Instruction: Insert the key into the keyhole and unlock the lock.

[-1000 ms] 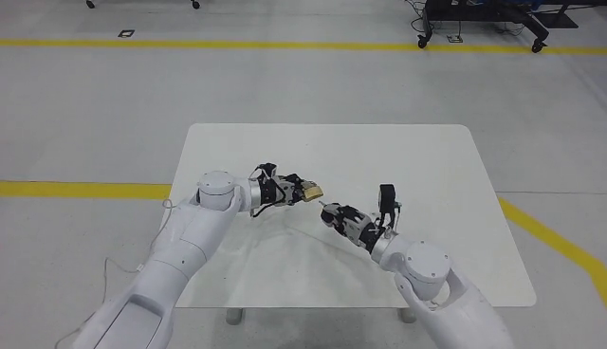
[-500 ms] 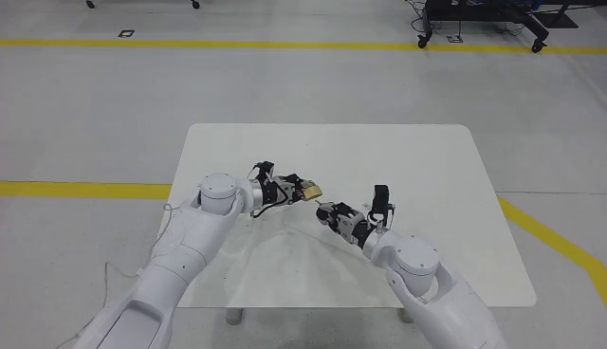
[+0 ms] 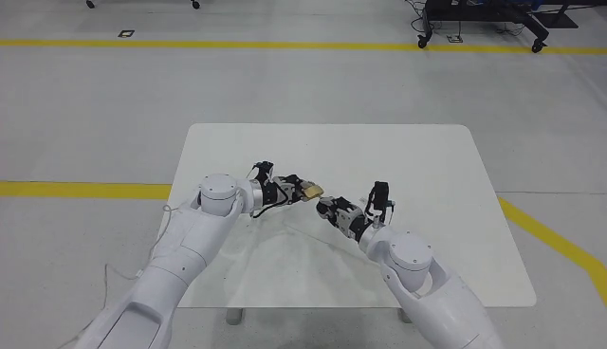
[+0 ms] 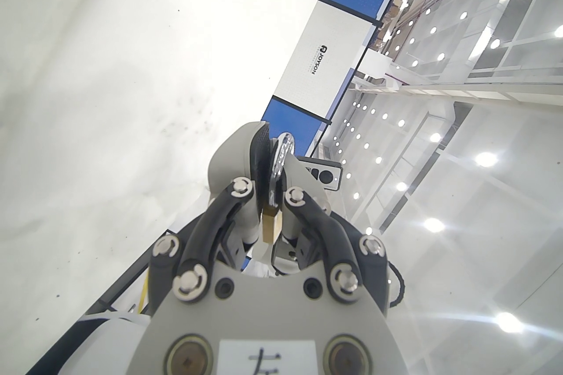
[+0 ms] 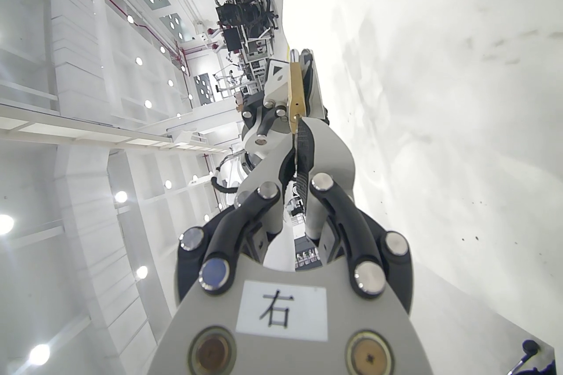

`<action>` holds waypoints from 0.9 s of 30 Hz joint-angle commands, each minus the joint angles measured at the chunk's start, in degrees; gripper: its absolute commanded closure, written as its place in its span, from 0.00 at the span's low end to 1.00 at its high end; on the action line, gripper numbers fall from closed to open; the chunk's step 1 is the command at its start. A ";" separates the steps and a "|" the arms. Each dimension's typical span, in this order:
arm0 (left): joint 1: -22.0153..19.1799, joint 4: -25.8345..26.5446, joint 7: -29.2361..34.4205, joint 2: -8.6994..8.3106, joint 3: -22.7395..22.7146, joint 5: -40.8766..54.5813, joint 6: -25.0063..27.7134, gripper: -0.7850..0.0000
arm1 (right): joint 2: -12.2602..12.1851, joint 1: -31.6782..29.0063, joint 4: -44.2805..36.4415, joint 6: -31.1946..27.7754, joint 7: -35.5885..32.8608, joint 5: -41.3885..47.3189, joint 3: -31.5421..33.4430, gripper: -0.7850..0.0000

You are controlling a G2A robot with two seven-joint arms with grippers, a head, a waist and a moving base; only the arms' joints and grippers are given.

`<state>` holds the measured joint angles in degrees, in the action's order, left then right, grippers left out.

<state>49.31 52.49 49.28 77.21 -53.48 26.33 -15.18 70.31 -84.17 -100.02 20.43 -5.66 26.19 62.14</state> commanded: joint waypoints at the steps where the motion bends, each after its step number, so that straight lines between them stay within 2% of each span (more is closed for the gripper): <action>1: -0.03 -0.05 0.20 0.01 -0.01 -0.02 -0.09 1.00 | 0.11 0.21 0.26 0.01 0.27 -0.05 -0.13 1.00; 22: -0.01 -0.25 0.62 0.14 -0.07 -0.36 0.13 1.00 | 1.39 2.75 3.02 -0.41 1.58 -1.36 -2.51 1.00; 23: 0.00 -0.27 0.63 0.15 -0.08 -0.37 0.16 1.00 | 1.45 2.78 3.07 -0.75 1.51 -1.29 -2.52 0.93; 24: 0.00 -0.29 0.65 0.15 -0.08 -0.38 0.17 1.00 | 1.49 2.75 3.09 -1.11 1.44 -1.24 -2.47 0.28; 25: 0.00 -0.33 0.61 0.16 -0.11 -0.33 0.11 1.00 | 1.51 2.68 3.11 -1.35 1.40 -1.22 -2.36 0.00; 27: 0.04 -0.34 0.71 0.18 -0.23 -0.02 0.10 1.00 | 1.51 2.41 2.97 -1.98 1.13 -1.17 -2.02 0.00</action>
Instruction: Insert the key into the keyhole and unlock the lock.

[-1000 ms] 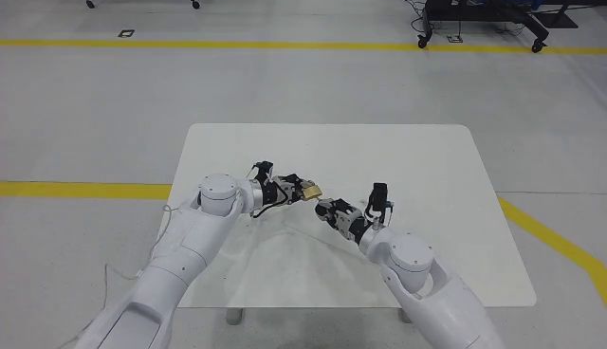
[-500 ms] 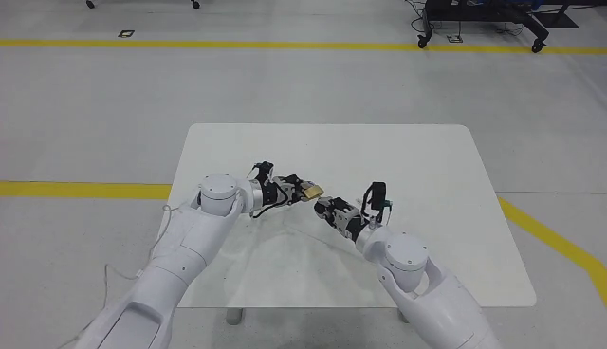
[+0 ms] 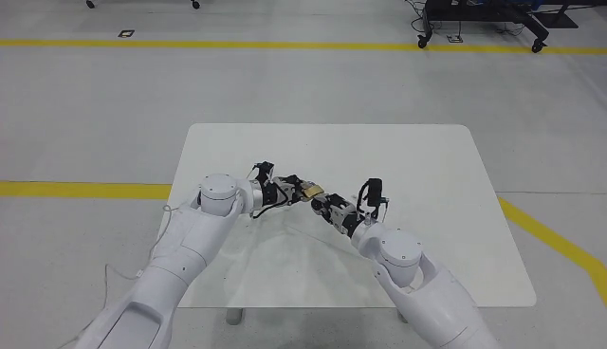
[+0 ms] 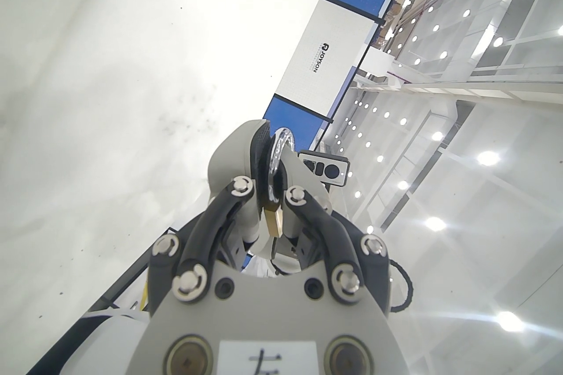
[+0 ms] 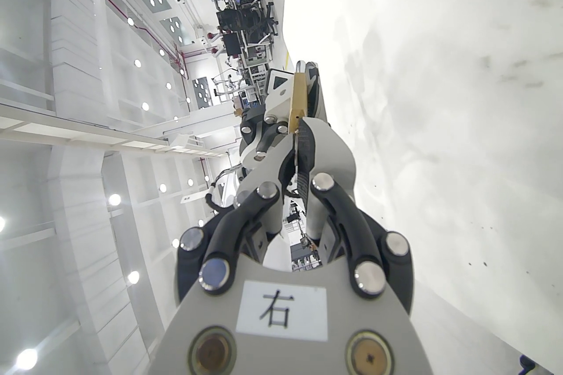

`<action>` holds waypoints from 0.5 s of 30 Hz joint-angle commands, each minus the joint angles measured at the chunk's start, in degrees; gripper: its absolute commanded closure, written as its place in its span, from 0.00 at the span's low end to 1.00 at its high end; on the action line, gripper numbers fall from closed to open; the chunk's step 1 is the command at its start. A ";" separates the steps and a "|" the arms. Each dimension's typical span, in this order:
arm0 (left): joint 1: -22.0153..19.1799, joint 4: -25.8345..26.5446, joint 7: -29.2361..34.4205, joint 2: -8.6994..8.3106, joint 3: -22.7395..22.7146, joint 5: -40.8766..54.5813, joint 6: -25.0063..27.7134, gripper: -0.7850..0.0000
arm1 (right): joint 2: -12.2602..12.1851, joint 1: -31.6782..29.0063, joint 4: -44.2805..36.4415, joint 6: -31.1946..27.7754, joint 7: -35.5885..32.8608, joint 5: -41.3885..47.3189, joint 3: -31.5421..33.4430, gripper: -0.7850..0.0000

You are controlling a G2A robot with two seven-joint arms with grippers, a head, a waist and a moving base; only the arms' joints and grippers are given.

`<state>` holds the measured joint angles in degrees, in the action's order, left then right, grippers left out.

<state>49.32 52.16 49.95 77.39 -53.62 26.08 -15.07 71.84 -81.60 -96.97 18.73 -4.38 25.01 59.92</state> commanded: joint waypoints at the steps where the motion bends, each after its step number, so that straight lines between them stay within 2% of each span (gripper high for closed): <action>1: 0.09 -0.09 0.28 0.02 -0.26 0.80 -0.07 1.00 | -0.03 -0.39 -0.24 -0.61 -0.41 0.06 0.42 0.00; 7: 0.09 -0.31 1.52 0.02 -1.48 3.53 0.11 1.00 | -0.75 -3.87 -3.41 -4.33 -5.53 -0.17 3.06 0.00; 9: 0.18 0.05 1.45 -0.05 -1.65 3.10 1.59 1.00 | -1.23 -5.34 -4.50 -6.16 -8.77 -0.97 4.59 0.00; 15: 0.81 2.02 0.74 -0.46 -2.65 1.18 7.91 1.00 | -1.23 -5.34 -4.50 -6.16 -8.77 -0.97 4.59 0.00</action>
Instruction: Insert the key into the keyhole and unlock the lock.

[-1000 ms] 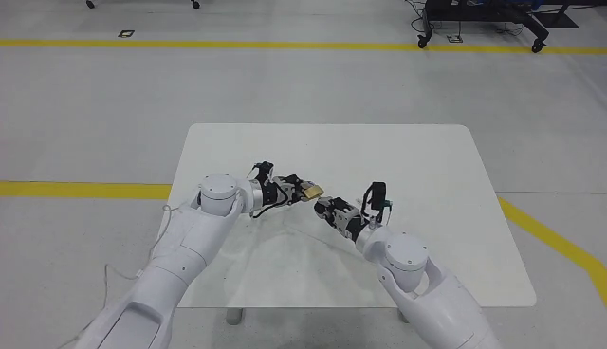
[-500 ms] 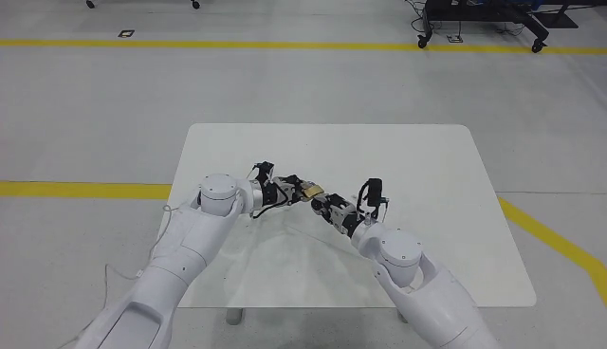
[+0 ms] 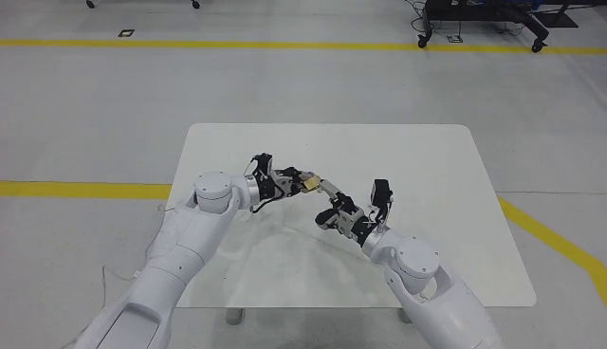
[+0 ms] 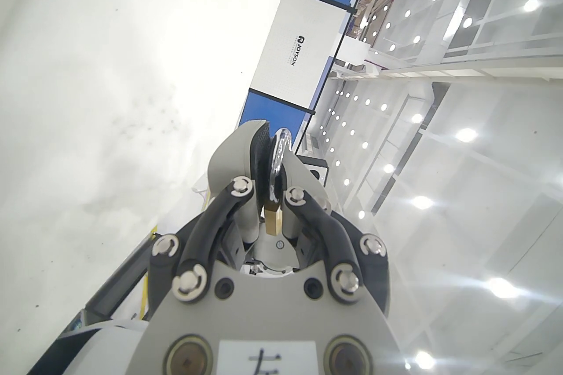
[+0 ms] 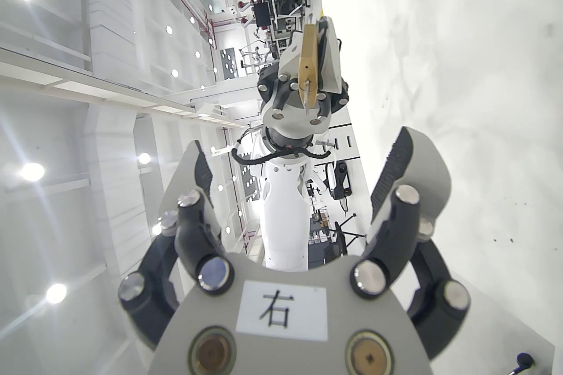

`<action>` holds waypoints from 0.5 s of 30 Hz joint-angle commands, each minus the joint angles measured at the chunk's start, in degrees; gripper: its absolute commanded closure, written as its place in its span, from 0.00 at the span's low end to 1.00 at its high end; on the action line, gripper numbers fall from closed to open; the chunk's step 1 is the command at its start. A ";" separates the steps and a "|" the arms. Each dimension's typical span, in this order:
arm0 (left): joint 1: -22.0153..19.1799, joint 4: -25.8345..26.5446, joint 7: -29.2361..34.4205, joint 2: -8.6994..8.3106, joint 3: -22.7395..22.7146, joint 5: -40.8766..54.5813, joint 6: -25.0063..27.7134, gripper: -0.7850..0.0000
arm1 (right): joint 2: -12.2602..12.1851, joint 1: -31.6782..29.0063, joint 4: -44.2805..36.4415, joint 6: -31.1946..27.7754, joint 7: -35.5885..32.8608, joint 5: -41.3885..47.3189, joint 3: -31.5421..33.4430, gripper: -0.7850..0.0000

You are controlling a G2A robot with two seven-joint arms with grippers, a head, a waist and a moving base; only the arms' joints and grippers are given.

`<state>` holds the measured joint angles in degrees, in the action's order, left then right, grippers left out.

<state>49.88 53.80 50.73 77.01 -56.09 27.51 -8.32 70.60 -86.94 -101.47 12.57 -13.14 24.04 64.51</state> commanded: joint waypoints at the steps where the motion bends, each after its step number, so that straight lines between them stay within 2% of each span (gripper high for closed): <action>1: 0.50 0.70 0.29 -0.12 -0.44 0.17 1.75 1.00 | 0.00 0.00 0.00 0.00 -0.01 0.01 0.00 0.00; 6: 1.13 1.27 1.25 -0.27 -1.14 1.13 2.18 1.00 | 0.00 0.00 0.00 0.00 -0.01 0.01 0.00 0.00; 9: 1.24 1.04 1.85 -0.25 -1.35 2.35 0.61 1.00 | -0.18 -0.73 0.05 -1.59 -3.85 1.97 0.90 0.00; 10: 1.28 0.73 2.40 -0.18 -1.48 3.57 -0.63 1.00 | -0.35 -1.01 0.10 -2.10 -5.64 2.39 1.56 0.53; 12: 1.11 -0.35 3.48 -0.05 -1.47 5.54 -4.12 1.00 | -0.67 -1.78 -0.17 -3.06 -8.71 3.11 2.94 1.00; 15: 0.16 -2.63 5.28 0.29 -1.18 9.08 -11.56 1.00 | -1.16 -2.89 -1.14 -3.55 -12.64 3.22 4.61 1.00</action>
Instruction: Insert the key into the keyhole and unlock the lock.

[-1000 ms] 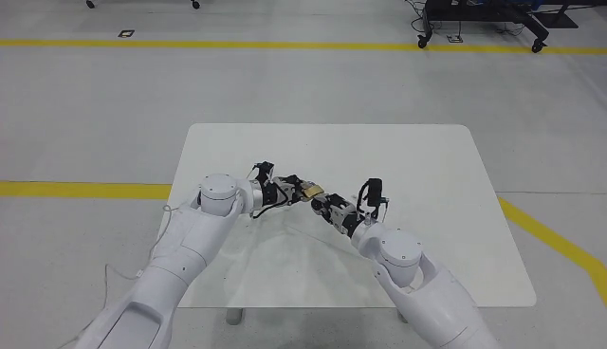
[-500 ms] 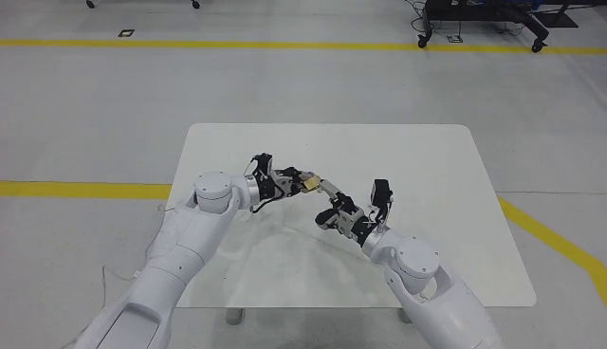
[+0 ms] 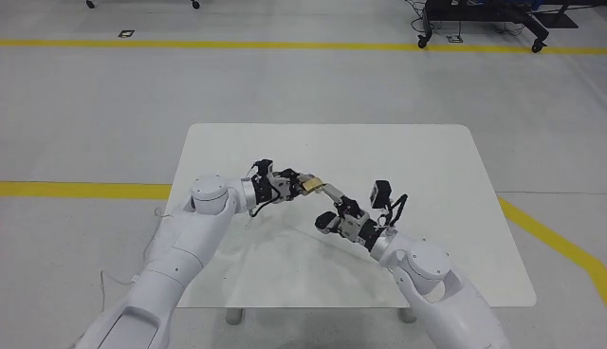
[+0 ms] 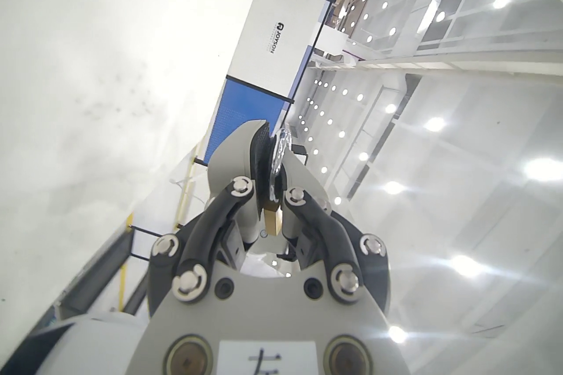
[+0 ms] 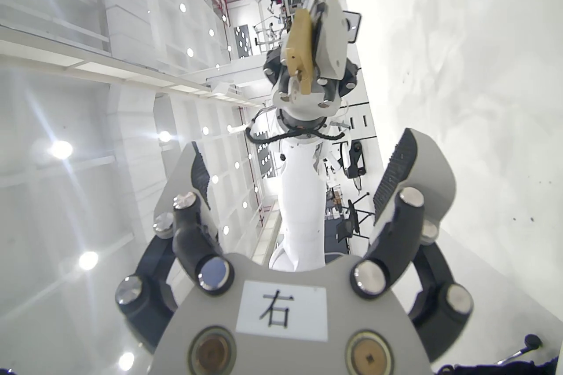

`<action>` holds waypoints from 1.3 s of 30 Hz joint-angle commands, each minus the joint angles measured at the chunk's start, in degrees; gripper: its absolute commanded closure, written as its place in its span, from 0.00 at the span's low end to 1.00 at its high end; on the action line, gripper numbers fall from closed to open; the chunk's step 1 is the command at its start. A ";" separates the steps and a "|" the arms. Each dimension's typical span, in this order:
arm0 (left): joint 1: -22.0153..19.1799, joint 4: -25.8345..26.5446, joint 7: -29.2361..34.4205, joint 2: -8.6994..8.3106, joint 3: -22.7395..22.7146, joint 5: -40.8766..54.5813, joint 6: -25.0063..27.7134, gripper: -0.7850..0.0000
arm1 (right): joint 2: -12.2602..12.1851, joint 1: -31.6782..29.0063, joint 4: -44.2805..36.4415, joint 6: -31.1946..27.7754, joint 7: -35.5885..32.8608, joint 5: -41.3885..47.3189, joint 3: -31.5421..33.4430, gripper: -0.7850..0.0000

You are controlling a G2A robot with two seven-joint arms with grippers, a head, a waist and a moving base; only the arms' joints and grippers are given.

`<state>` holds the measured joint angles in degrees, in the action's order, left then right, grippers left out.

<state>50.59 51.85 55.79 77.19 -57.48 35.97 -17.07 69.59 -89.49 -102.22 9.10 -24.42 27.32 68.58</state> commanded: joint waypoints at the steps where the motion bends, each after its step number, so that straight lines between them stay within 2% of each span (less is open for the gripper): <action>1: -0.73 -1.16 0.74 0.20 0.24 1.55 -3.99 1.00 | -0.29 -0.68 -0.87 -0.35 -2.25 -0.12 1.02 1.00; 4: -1.40 -2.31 1.78 0.39 0.22 3.45 -6.21 1.00 | -0.51 -1.79 -2.28 -3.27 -3.46 -0.73 1.93 1.00; 9: -2.04 -3.28 2.14 0.51 0.74 3.18 -6.29 1.00 | -0.27 -1.95 -2.80 -7.68 -1.59 -1.99 0.91 1.00; 18: -2.56 -4.15 2.74 0.64 1.25 3.21 -5.86 1.00 | 1.47 4.91 3.16 -4.74 10.74 -6.42 -5.15 1.00; 24: -2.70 -4.38 2.86 0.68 1.34 3.45 -5.68 1.00 | 2.03 6.22 5.18 -4.64 12.66 -5.84 -6.10 1.00; 28: -2.72 -4.16 2.46 0.67 1.26 3.26 -4.18 1.00 | 1.95 5.01 4.28 -7.17 10.95 -4.19 -4.97 1.00; 29: -2.69 -3.93 2.38 0.65 1.27 2.93 -3.29 1.00 | 1.85 4.25 3.68 -8.36 9.94 -3.19 -4.29 0.68; 30: -2.62 -3.73 2.26 0.62 1.27 2.55 -2.29 1.00 | 1.71 3.42 3.23 -9.22 8.84 -2.47 -3.53 0.55; 31: -2.59 -3.35 1.94 0.58 1.24 1.98 -0.87 1.00 | 1.56 2.57 2.52 -10.05 7.52 -1.61 -2.74 0.00; 35: -2.15 -1.44 -0.62 0.30 1.32 -2.20 6.14 1.00 | 0.98 -0.58 0.50 -11.55 3.65 0.01 -0.10 0.00; 39: -1.11 0.48 -1.19 0.08 0.82 -3.31 10.60 1.00 | 0.81 -1.76 0.86 -11.94 1.99 -0.65 -0.01 0.00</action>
<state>49.15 51.84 54.55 77.32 -56.48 32.61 -7.50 70.40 -91.22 -101.77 -2.79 -21.91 26.67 68.77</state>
